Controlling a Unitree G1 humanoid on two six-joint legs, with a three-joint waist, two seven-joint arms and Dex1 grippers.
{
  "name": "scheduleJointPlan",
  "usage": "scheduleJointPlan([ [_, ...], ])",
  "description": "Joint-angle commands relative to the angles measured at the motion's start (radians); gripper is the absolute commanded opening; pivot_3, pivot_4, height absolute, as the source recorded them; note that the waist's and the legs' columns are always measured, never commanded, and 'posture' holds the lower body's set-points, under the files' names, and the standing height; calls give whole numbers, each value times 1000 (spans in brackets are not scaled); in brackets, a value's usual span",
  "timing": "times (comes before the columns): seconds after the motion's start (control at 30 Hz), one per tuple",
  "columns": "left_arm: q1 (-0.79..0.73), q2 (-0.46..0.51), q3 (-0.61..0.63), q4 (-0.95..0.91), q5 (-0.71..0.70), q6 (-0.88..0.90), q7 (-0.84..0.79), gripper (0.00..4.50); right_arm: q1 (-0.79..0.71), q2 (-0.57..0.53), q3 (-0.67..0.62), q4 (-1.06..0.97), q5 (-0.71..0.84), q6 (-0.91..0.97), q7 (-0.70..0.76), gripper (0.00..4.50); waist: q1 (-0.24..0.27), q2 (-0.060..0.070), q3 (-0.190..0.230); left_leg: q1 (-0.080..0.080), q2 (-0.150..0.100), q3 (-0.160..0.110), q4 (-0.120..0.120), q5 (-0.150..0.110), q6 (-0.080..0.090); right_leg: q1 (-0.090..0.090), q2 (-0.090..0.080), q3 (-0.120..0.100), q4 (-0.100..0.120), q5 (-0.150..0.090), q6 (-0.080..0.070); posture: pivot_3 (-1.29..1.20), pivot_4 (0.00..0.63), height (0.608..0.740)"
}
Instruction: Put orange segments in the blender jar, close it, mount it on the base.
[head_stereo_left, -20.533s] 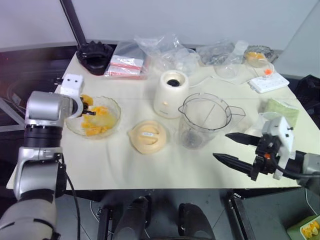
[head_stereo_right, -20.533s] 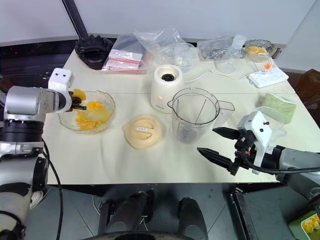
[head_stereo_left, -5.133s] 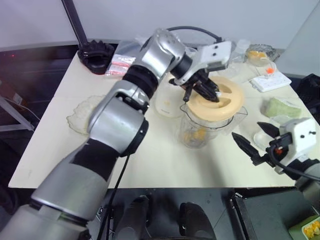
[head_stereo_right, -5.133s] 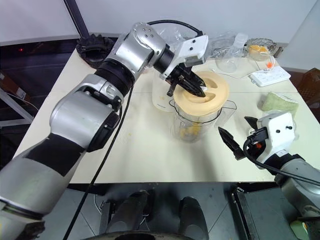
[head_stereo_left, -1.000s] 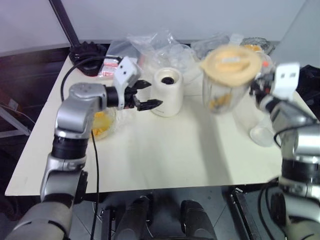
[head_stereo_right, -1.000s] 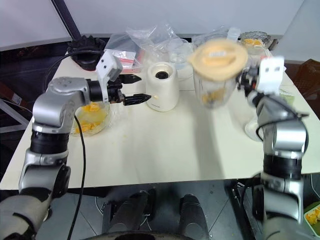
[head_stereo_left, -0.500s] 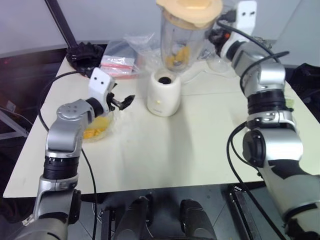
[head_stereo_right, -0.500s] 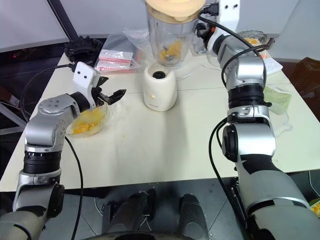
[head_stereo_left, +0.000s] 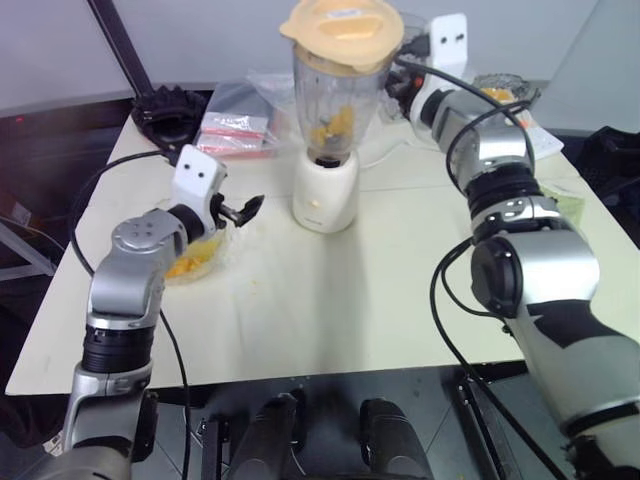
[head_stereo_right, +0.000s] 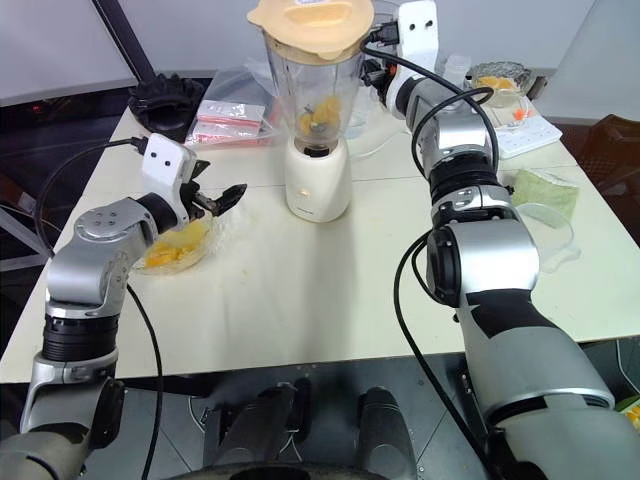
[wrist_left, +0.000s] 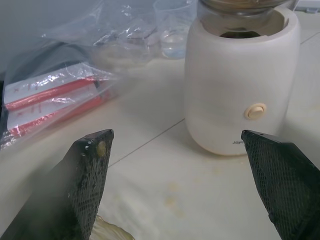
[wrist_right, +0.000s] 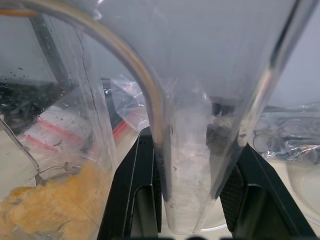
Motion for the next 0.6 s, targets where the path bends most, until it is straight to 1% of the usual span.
scheduleJointPlan([
  [0.03, -6, 6, 3, -37, -10, -8, 11, 4256, -30, 8, 8, -38, -5, 3, 35, 932, 0, 0, 0, 0, 0, 0, 0, 0, 0, 0, 0, 0, 1, 0, 0, 0, 150, 740],
  [0.2, -20, -3, -1, -27, -15, -9, 18, 4256, -8, 10, 20, -54, -24, 29, 38, 932, -1, 0, 0, 1, 0, 0, 0, 1, -2, -1, 0, 0, 4, 0, 0, 0, 150, 740],
  [0.47, -52, -31, -1, 20, -19, -35, 45, 4256, -16, 11, 43, 22, -76, 88, -84, 932, 3, 0, 0, 3, 0, -1, 0, 2, -3, 0, 0, 0, 6, 0, 0, 0, 150, 740],
  [0.6, -51, -41, -20, 38, -16, -35, 47, 4256, -14, 19, 65, 42, -91, 120, -58, 932, 6, -1, -1, 4, 0, -1, 0, 2, -3, 2, 0, 0, 6, 0, -1, 0, 150, 740],
])
